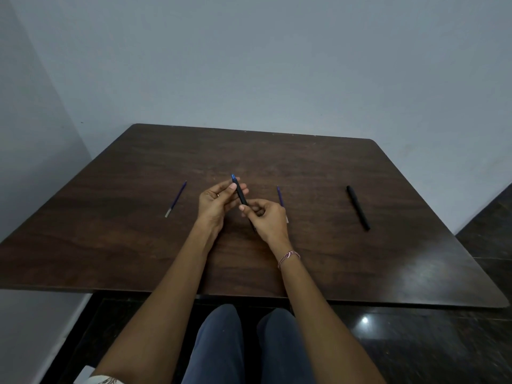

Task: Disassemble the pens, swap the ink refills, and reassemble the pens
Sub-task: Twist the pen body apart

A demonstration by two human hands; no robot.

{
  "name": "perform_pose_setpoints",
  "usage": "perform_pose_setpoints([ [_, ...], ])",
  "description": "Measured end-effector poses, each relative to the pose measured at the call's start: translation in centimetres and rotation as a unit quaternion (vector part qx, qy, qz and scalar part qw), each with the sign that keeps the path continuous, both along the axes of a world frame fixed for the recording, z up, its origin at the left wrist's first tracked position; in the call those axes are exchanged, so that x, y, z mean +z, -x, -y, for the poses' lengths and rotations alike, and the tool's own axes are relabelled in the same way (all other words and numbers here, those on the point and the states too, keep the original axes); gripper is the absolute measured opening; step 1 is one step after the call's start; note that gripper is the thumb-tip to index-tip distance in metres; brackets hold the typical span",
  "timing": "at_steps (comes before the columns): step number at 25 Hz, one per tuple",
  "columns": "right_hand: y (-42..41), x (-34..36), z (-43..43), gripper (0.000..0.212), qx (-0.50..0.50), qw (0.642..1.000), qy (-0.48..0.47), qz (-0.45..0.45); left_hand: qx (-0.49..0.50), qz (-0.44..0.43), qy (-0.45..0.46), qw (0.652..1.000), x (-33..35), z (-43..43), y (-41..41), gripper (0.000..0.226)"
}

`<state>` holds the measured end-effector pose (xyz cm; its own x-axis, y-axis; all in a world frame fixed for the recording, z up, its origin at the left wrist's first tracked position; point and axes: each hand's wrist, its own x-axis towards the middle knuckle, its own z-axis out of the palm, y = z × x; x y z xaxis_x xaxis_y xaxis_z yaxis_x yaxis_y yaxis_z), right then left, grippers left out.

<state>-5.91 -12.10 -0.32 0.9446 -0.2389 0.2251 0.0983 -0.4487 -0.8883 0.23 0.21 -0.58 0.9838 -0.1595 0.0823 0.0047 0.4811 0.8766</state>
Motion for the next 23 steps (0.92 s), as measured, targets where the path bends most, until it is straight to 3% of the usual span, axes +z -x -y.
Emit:
perform_pose_setpoints([
  [13, 0.32, 0.37, -0.02, 0.015, 0.02, 1.0, -0.013, 0.003, 0.063, -0.002, -0.027, 0.998, 0.53, 0.36, 0.09, 0.019],
  [17, 0.32, 0.36, 0.01, 0.019, 0.028, 0.999, -0.017, -0.004, -0.001, -0.001, -0.006, 1.0, 0.47, 0.04, -0.09, 0.014],
  [19, 0.28, 0.29, 0.0, 0.019, 0.029, 0.999, -0.015, -0.01, -0.047, -0.013, 0.0, 0.999, 0.52, -0.15, -0.13, 0.023],
  [23, 0.27, 0.2, -0.03, 0.019, 0.038, 0.999, -0.021, -0.01, -0.047, -0.014, -0.013, 0.999, 0.73, -0.17, 0.12, 0.025],
])
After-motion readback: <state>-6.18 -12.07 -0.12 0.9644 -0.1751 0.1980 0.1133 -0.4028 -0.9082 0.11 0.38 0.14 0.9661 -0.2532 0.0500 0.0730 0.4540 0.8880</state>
